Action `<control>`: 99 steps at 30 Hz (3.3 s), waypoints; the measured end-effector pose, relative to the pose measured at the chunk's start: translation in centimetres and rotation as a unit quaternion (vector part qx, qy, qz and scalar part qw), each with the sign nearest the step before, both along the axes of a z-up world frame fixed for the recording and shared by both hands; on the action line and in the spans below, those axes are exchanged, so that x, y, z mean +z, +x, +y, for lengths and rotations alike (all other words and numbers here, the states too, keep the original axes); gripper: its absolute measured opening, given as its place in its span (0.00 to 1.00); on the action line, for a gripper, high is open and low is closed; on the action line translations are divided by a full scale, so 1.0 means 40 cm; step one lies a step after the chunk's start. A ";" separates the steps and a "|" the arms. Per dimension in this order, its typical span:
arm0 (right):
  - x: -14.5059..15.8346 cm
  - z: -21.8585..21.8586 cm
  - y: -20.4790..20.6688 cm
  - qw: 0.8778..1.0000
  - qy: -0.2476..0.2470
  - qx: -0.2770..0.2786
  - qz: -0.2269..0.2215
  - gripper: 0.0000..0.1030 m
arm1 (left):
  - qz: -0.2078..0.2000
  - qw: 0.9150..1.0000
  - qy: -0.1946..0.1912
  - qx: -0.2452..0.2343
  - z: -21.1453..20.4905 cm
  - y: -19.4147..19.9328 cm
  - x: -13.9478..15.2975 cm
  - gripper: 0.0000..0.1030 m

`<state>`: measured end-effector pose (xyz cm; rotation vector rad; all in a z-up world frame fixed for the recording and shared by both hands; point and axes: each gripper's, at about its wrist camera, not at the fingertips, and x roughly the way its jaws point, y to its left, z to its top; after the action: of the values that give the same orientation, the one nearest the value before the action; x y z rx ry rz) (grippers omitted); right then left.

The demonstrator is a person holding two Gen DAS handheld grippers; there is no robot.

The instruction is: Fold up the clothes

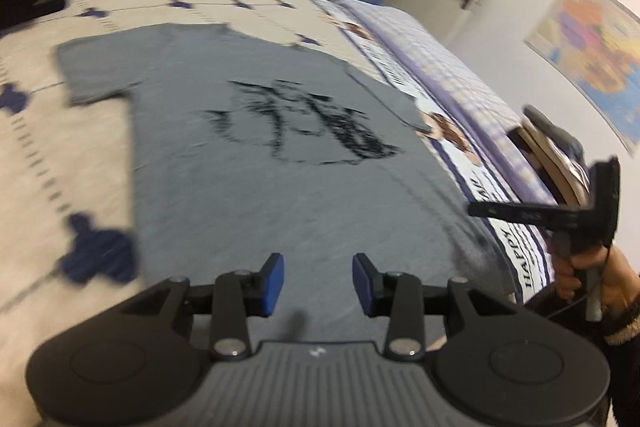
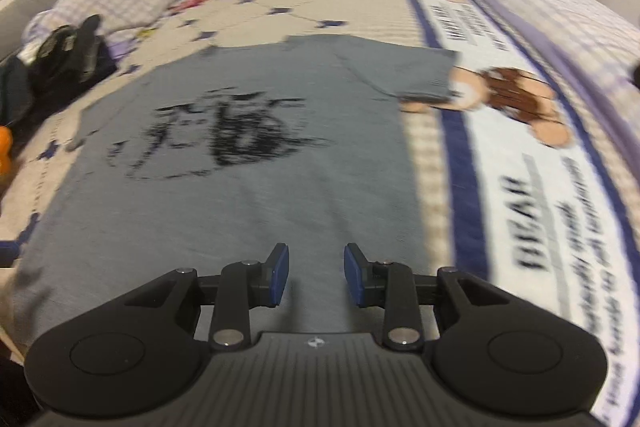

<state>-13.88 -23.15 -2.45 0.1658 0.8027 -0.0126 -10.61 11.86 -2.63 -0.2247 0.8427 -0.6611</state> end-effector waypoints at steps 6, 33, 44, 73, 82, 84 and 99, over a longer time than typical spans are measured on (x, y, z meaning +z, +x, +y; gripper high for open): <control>-0.044 0.052 0.062 0.999 0.005 0.037 -0.024 0.32 | -0.005 0.999 0.007 -0.044 -0.049 0.045 -0.076 0.38; -0.042 0.179 0.028 0.988 -0.003 0.147 -0.041 0.32 | 0.012 0.995 -0.019 -0.094 -0.050 0.060 -0.066 0.47; -0.074 0.221 0.101 0.985 -0.079 0.137 -0.061 0.32 | -0.041 0.998 0.037 -0.040 -0.091 0.107 -0.076 0.47; -0.091 0.116 0.104 0.992 -0.093 0.037 -0.075 0.33 | -0.092 0.990 0.061 -0.090 -0.131 0.087 -0.084 0.51; -0.115 -0.053 0.078 0.994 -0.060 -0.067 -0.055 0.36 | -0.083 0.993 0.033 -0.082 -0.028 0.045 -0.100 0.51; -0.117 -0.077 0.064 0.994 -0.056 -0.081 -0.051 0.36 | -0.084 0.993 0.030 -0.082 -0.001 0.029 -0.101 0.51; -0.093 -0.185 0.037 0.984 0.017 -0.172 -0.036 0.36 | -0.065 0.998 -0.004 -0.025 0.063 0.026 -0.040 0.57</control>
<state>-12.39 -30.55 -6.17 0.3347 0.6941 -0.3169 -9.59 14.40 -4.23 -0.1660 0.7220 -0.7185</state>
